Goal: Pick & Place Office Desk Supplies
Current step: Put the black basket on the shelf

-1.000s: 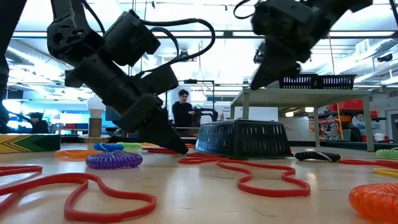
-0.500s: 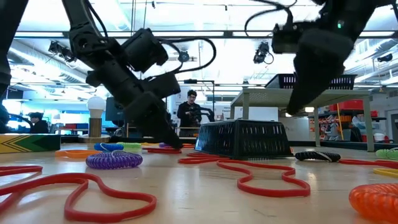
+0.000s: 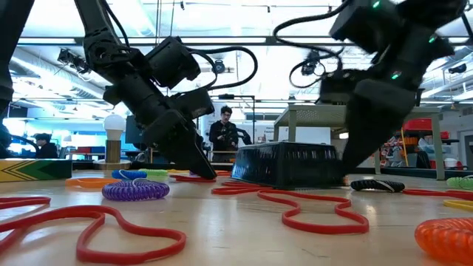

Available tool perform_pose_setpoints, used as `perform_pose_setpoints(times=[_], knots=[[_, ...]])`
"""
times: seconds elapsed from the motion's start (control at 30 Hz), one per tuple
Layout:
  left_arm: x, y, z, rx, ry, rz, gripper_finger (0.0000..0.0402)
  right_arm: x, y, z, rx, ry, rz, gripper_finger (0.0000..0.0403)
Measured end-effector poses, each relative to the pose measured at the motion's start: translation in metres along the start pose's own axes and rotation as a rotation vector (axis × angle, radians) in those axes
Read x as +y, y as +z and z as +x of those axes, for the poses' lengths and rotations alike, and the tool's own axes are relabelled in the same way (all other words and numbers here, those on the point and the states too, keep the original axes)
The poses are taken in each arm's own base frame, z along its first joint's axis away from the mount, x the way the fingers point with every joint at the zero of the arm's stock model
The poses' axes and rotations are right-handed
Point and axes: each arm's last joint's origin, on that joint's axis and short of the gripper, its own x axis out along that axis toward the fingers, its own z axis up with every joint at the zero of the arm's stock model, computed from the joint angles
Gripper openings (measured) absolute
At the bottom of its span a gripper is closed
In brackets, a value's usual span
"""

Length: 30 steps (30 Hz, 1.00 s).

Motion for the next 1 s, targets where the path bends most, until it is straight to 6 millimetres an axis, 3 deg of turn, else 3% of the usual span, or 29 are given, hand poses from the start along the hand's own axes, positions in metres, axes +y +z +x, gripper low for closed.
perform_pose_setpoints(times=[0.23,0.57,1.0], knots=[[-0.012,0.011,0.001,-0.044,-0.098,0.004,0.0176,-0.001,0.004,0.017,-0.037,0.027,-0.021,0.0008],[-0.021,0.033,0.002,-0.104,-0.117,0.036,0.0103,0.001,0.013,0.019,-0.116,0.070,-0.020,0.0011],[-0.022,0.059,0.000,-0.159,-0.114,0.047,0.0094,0.003,0.015,0.019,-0.141,0.093,-0.038,0.0011]])
